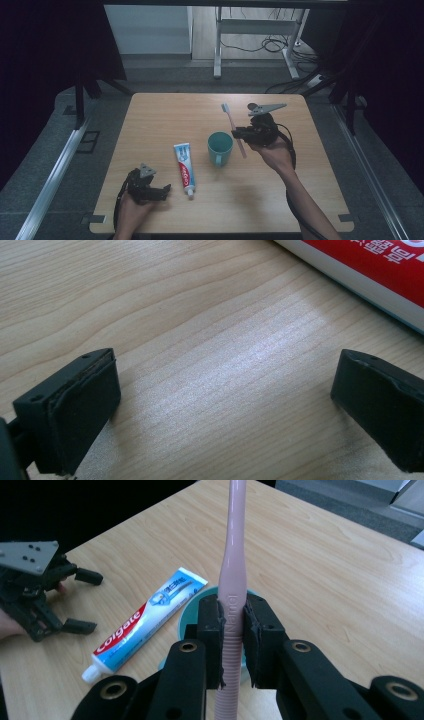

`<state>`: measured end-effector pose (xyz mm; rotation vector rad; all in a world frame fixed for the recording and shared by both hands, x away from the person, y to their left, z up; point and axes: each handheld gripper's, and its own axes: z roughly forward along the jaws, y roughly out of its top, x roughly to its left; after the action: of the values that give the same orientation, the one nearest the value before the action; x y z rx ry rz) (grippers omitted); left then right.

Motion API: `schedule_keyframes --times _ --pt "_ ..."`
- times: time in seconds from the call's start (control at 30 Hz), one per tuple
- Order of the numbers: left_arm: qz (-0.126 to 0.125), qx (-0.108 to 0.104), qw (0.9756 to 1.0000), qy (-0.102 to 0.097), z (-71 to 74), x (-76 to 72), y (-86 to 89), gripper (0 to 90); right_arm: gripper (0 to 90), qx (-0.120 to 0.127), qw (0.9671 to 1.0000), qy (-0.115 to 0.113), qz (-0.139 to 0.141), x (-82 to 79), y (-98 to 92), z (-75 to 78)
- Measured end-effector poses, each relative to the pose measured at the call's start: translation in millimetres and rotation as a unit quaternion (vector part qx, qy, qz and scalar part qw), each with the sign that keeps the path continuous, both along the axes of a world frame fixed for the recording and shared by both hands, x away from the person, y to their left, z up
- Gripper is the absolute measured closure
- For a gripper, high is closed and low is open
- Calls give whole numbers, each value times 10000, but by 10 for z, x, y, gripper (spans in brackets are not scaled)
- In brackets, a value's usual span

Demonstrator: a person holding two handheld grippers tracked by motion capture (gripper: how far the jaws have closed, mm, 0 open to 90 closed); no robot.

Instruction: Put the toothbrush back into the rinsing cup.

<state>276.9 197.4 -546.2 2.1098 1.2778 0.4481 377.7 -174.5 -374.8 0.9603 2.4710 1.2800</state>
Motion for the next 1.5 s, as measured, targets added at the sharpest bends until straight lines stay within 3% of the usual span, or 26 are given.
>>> schedule_keyframes --times 0.9,1.5 --pt "-24 1 10000 5 1 3 1 0 783 224 9994 -223 -120 221 277 30" --pt "-54 35 10000 8 4 4 5 0 783 218 9989 -375 -179 309 406 -120"
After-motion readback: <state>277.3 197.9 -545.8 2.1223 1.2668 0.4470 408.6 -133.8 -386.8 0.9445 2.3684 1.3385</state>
